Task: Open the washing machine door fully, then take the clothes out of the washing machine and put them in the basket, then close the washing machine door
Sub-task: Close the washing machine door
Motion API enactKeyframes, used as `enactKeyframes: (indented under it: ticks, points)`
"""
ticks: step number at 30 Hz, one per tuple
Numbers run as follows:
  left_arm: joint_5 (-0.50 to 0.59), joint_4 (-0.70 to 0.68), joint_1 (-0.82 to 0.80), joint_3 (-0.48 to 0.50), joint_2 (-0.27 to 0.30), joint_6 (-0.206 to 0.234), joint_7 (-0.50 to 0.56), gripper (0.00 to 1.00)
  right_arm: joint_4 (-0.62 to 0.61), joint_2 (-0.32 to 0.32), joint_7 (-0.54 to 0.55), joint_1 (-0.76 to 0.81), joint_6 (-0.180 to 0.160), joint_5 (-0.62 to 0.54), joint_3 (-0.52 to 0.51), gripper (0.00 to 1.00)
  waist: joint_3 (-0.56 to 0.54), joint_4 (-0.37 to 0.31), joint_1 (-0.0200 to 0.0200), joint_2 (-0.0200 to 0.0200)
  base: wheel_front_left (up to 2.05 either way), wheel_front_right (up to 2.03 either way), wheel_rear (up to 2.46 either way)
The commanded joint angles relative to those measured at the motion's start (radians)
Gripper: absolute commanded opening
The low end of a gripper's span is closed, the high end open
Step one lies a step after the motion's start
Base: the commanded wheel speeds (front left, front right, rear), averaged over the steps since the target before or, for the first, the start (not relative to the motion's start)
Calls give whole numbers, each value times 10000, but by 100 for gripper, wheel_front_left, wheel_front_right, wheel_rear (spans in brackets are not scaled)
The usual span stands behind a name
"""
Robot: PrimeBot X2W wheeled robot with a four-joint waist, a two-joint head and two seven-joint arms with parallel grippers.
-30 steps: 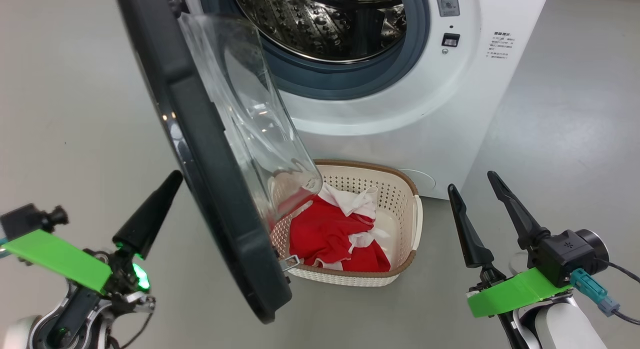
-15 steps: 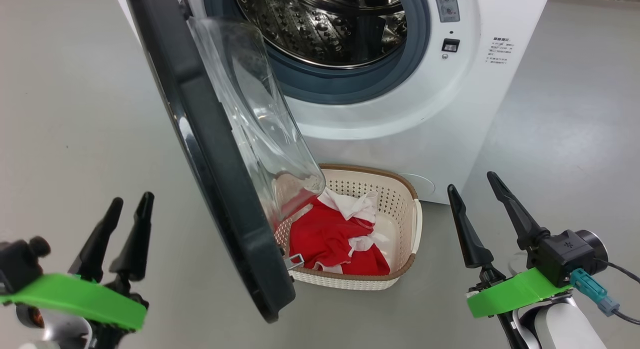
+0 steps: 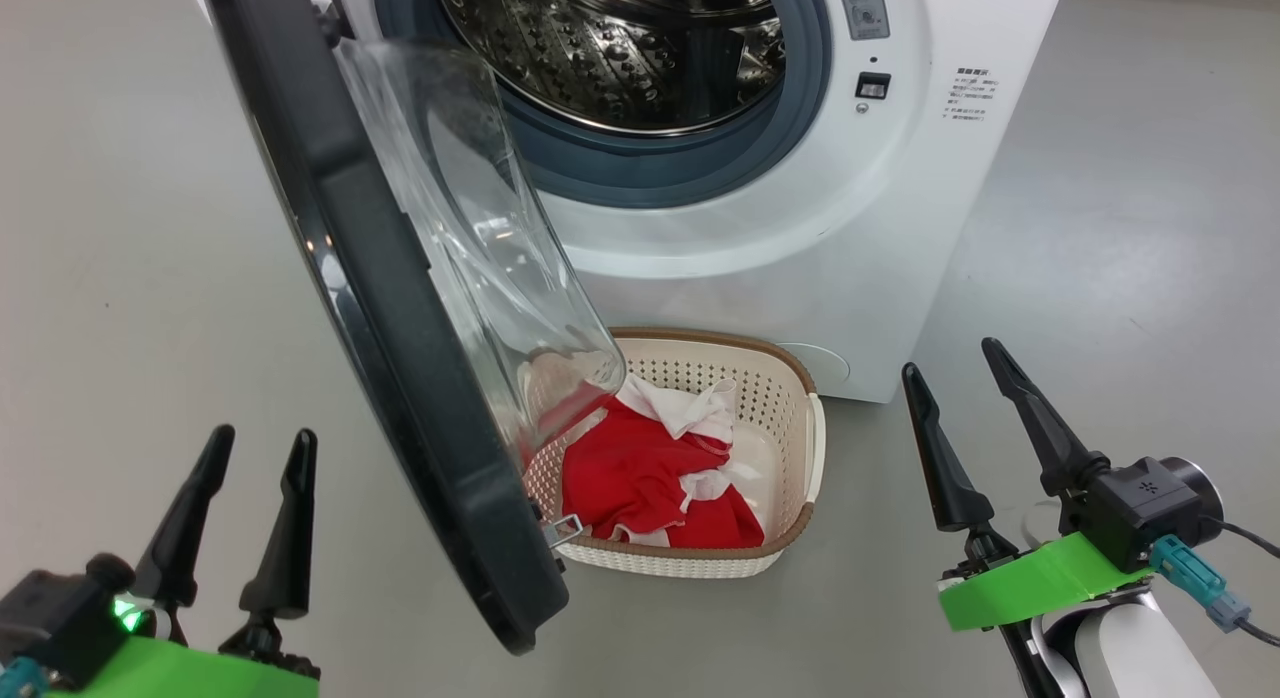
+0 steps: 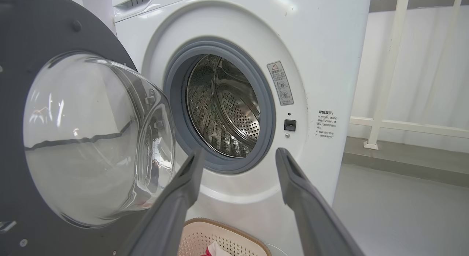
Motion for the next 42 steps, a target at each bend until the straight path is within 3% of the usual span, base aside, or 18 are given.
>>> enactKeyframes:
  ticks: [1,21,42]
  points:
    - [142,-188,-48,366,160,99,-204,100,-331,5,-63,-243,21,107,141,100,-8,-45,0,0,0,0,0]
    - [823,280,627,147,-433,279,-789,100,-514,5,-63,78,21,85,-66,100,-73,26,0,0,0,0,0]
    - [1091,429,799,74,-968,113,-851,100,-481,5,-63,194,21,102,-6,100,-243,60,0,0,0,0,0]
